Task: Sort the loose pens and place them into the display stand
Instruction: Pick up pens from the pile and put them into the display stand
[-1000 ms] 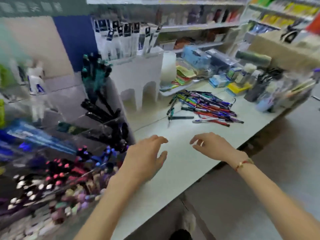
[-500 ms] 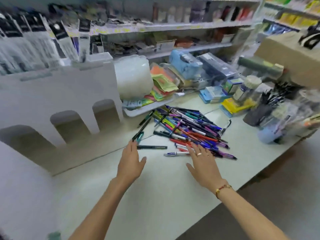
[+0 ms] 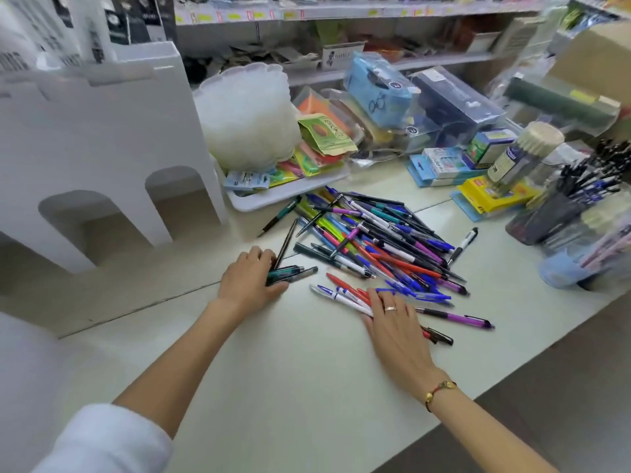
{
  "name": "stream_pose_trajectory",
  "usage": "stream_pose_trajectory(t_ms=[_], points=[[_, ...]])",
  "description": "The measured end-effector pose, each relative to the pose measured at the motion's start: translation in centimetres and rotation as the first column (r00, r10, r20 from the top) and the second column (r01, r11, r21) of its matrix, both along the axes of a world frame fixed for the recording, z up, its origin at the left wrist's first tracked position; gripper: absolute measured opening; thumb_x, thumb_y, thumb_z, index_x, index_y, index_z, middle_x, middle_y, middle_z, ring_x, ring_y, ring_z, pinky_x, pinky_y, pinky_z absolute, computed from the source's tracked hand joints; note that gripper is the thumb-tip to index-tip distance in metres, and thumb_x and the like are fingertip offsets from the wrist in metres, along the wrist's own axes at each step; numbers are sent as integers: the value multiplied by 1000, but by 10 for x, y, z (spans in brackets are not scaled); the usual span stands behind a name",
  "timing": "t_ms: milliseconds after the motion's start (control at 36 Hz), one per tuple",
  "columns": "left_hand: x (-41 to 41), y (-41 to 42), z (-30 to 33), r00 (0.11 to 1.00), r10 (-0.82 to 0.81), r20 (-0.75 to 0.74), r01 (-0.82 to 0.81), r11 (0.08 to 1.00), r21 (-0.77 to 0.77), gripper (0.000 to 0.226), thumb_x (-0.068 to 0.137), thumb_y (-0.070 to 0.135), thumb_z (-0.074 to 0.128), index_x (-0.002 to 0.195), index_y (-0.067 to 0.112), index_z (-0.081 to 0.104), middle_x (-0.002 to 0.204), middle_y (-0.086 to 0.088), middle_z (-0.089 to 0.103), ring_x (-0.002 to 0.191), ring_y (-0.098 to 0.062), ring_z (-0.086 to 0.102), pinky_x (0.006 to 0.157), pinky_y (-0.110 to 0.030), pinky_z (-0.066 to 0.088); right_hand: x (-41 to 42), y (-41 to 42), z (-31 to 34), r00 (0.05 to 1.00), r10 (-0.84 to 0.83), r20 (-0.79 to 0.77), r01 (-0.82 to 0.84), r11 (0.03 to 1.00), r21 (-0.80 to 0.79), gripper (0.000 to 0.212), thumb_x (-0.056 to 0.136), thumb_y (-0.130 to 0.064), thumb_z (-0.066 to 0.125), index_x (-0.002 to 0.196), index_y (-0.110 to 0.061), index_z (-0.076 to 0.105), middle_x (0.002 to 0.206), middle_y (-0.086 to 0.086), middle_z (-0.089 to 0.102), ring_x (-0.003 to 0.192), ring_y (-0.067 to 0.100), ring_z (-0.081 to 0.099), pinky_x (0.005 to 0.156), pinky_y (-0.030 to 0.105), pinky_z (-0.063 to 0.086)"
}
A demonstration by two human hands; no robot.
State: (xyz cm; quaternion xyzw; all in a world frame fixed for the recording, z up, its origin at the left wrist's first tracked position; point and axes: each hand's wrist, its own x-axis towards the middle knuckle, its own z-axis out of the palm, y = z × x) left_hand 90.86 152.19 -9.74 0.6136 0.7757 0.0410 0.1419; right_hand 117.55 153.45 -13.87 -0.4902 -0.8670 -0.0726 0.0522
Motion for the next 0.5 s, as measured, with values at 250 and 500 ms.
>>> stream_pose_trajectory(t_ms=[250, 500], points=[[-8, -61, -9, 944, 207, 258, -223, 974, 31, 31, 91, 36, 58, 121, 30, 55, 114, 3, 58, 100, -17, 55, 70, -29, 39, 5, -20, 10, 957, 248, -148, -272, 947, -169, 61, 83, -18, 66, 138, -24, 40, 124, 3, 51, 114, 20, 37, 96, 38, 46], [-8, -66, 2, 917, 189, 351, -184, 982, -48, 35, 92, 27, 61, 127, 30, 59, 119, 4, 63, 101, -13, 60, 78, -27, 46, -69, -56, 11, 873, 406, -268, -474, 835, -280, 60, 89, -23, 50, 146, -19, 32, 136, 4, 47, 123, 25, 43, 107, 40, 37]])
